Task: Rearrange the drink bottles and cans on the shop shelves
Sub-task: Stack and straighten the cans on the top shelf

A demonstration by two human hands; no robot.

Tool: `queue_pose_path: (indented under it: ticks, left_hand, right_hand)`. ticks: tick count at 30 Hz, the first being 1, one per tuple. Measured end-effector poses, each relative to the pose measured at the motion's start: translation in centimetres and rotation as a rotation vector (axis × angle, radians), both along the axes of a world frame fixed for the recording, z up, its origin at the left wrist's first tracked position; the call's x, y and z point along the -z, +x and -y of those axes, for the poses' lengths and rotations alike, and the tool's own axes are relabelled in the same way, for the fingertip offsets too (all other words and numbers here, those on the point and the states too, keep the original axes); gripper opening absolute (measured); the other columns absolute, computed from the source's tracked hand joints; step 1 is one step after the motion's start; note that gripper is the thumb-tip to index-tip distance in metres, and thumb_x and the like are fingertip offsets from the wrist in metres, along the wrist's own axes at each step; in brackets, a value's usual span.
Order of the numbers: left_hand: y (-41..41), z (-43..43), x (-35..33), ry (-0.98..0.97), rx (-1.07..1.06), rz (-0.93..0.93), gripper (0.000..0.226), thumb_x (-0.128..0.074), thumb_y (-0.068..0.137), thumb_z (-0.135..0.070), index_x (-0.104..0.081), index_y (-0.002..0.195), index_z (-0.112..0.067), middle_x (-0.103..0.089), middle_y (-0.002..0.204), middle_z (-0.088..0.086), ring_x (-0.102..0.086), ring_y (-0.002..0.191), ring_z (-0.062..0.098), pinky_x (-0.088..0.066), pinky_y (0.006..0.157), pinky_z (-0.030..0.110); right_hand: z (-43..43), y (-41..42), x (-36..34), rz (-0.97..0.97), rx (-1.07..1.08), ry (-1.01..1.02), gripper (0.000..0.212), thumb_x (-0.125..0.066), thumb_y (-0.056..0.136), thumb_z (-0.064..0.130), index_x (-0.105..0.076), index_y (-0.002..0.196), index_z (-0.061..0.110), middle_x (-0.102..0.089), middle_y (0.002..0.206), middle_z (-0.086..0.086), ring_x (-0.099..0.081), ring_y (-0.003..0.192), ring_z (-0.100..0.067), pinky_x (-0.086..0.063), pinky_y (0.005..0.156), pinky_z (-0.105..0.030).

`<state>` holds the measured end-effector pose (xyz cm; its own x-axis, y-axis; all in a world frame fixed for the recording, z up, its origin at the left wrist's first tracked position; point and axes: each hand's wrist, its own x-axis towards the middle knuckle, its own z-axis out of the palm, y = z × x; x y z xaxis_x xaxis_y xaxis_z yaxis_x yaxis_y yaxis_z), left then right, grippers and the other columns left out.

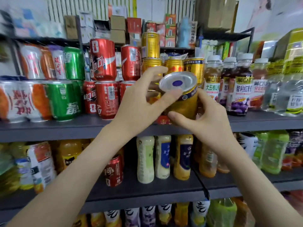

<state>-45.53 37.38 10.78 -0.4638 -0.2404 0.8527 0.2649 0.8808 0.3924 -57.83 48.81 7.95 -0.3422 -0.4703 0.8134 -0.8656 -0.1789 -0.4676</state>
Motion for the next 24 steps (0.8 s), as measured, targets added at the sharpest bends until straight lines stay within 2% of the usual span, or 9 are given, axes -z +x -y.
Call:
queue_pose_path:
  ticks: [2, 5, 7, 9, 12, 15, 17, 20, 24]
  left_hand:
    - [0.4, 1.0, -1.2, -0.002, -0.030, -0.043, 0.036, -0.056, 0.092, -0.038, -0.053, 0.124, -0.021, -0.059, 0.107, -0.016, -0.055, 0.096, -0.012, -0.043, 0.075, 0.003]
    - [0.5, 3.2, -3.7, 0.005, -0.154, -0.085, 0.029, -0.056, 0.093, -0.026, -0.055, 0.122, -0.023, -0.058, 0.102, -0.014, -0.054, 0.085, -0.014, -0.041, 0.071, 0.001]
    - [0.0, 4.6, -5.4, -0.022, -0.250, -0.046, 0.031, -0.058, 0.092, -0.025, -0.055, 0.123, -0.026, -0.057, 0.107, -0.011, -0.054, 0.081, -0.012, -0.042, 0.070, 0.001]
    - [-0.9, 6.0, -6.6, -0.050, -0.333, 0.026, 0.034, -0.059, 0.091, -0.027, -0.054, 0.125, -0.027, -0.055, 0.117, -0.006, -0.054, 0.081, -0.007, -0.043, 0.075, 0.009]
    - [-2.5, 7.4, -7.7, -0.035, -0.394, 0.108, 0.039, -0.059, 0.090, -0.033, -0.052, 0.128, -0.025, -0.053, 0.126, 0.001, -0.056, 0.099, 0.009, -0.045, 0.091, 0.029]
    - [-4.2, 8.2, -8.1, -0.021, -0.426, 0.187, 0.044, -0.060, 0.088, -0.037, -0.051, 0.128, -0.019, -0.051, 0.128, 0.005, -0.052, 0.114, 0.020, -0.040, 0.093, 0.030]
    - [-5.2, 8.7, -8.1, -0.014, -0.453, 0.257, 0.047, -0.059, 0.088, -0.040, -0.051, 0.128, -0.017, -0.052, 0.126, 0.006, -0.052, 0.109, 0.020, -0.040, 0.087, 0.029]
    - [-6.0, 9.1, -8.0, 0.021, -0.436, 0.297, 0.051, -0.058, 0.088, -0.044, -0.048, 0.129, -0.016, -0.054, 0.122, 0.005, -0.051, 0.101, 0.017, -0.040, 0.078, 0.027]
    - [-6.3, 9.0, -7.7, 0.027, -0.411, 0.304, 0.051, -0.058, 0.089, -0.043, -0.043, 0.130, -0.015, -0.052, 0.111, -0.001, -0.039, 0.096, 0.010, -0.035, 0.075, 0.026]
  right_hand:
    - [0.1, 0.0, -1.5, 0.104, -0.045, -0.070, 0.054, -0.073, 0.065, 0.052, -0.058, 0.110, 0.027, -0.067, 0.099, 0.016, -0.062, 0.092, 0.004, -0.049, 0.080, -0.012]
    - [0.5, -0.6, -4.8, 0.261, -0.168, -0.139, 0.038, -0.073, 0.072, 0.041, -0.061, 0.104, 0.024, -0.071, 0.097, 0.009, -0.067, 0.090, -0.002, -0.054, 0.078, -0.019]
    - [1.0, -1.1, -7.6, 0.305, -0.237, -0.147, 0.035, -0.071, 0.076, 0.038, -0.063, 0.107, 0.021, -0.072, 0.098, 0.008, -0.068, 0.090, -0.004, -0.053, 0.073, -0.016]
    - [1.8, -1.6, -10.3, 0.335, -0.252, -0.109, 0.040, -0.069, 0.079, 0.040, -0.062, 0.111, 0.019, -0.073, 0.096, 0.007, -0.070, 0.086, -0.006, -0.053, 0.065, -0.013]
    - [3.5, -3.0, -13.3, 0.411, -0.215, -0.071, 0.043, -0.070, 0.079, 0.043, -0.062, 0.112, 0.017, -0.073, 0.097, 0.002, -0.071, 0.084, -0.012, -0.057, 0.072, -0.027]
    - [5.7, -4.3, -14.8, 0.435, -0.145, -0.057, 0.042, -0.072, 0.078, 0.041, -0.061, 0.109, 0.015, -0.072, 0.100, -0.001, -0.069, 0.088, -0.013, -0.052, 0.073, -0.025]
    - [7.2, -5.3, -14.9, 0.433, -0.086, -0.064, 0.036, -0.075, 0.076, 0.039, -0.060, 0.102, 0.017, -0.070, 0.100, -0.002, -0.067, 0.089, -0.014, -0.051, 0.070, -0.024]
    - [8.8, -6.6, -14.7, 0.399, 0.009, -0.034, 0.035, -0.078, 0.072, 0.040, -0.063, 0.095, 0.018, -0.070, 0.098, -0.002, -0.067, 0.091, -0.017, -0.055, 0.084, -0.037]
    - [9.9, -7.3, -15.0, 0.325, 0.077, -0.002, 0.041, -0.079, 0.071, 0.042, -0.065, 0.098, 0.014, -0.070, 0.095, -0.002, -0.067, 0.090, -0.017, -0.055, 0.086, -0.039]
